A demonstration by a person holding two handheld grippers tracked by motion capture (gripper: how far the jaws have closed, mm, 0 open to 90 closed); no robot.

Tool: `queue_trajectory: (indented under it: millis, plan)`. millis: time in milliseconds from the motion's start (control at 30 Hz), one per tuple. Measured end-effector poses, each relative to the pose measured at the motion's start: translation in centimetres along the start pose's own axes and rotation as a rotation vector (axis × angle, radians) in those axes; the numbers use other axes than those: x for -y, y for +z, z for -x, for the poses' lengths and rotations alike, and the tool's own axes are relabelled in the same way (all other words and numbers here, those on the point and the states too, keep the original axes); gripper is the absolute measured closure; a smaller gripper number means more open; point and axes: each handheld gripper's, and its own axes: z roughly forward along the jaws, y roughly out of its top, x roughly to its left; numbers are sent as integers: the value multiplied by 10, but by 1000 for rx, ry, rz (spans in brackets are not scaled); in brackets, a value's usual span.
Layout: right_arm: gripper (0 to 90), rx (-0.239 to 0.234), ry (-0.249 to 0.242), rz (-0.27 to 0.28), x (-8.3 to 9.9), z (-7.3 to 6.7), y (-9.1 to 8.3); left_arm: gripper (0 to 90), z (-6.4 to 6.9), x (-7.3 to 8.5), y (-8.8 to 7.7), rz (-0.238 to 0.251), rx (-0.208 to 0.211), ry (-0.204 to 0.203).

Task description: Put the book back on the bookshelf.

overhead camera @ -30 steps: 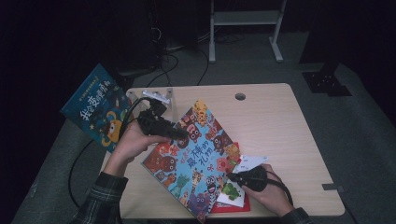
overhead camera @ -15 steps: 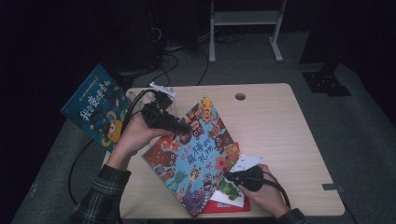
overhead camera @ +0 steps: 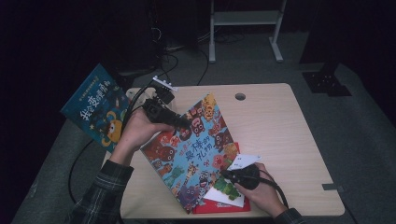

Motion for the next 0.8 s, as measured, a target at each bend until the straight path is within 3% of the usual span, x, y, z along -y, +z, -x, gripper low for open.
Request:
queue_trajectory:
  millis: [133, 333, 367, 400, 433, 500, 600, 633, 767, 800]
  plan:
    - [782, -4, 16, 8, 2, 4, -2, 741, -1, -2, 0, -8, 18, -13]
    - [637, 17, 47, 70, 5, 16, -13, 754, -3, -6, 0, -27, 30, -36]
    - [556, 47, 65, 102, 7, 24, -20, 757, -3, -7, -1, -32, 30, -39]
    - [556, 47, 65, 102, 7, 24, -20, 757, -2, -8, -1, -35, 29, -40]
    - [493, 85, 79, 129, 10, 34, -27, 765, -1, -11, -3, -38, 25, -49]
    - [440, 117, 103, 153, 14, 45, -32, 771, -1, -14, -4, -44, 21, -49]
    - [400, 149, 124, 161, 18, 56, -35, 785, 0, -16, -5, -48, 21, -48]
    - [369, 188, 145, 153, 23, 68, -37, 792, 1, -17, -5, -48, 22, -49]
    - [344, 216, 177, 143, 29, 82, -38, 806, 4, -21, -9, -52, 25, -31]
    - [336, 231, 212, 142, 33, 92, -39, 807, 5, -22, -9, -55, 16, -27]
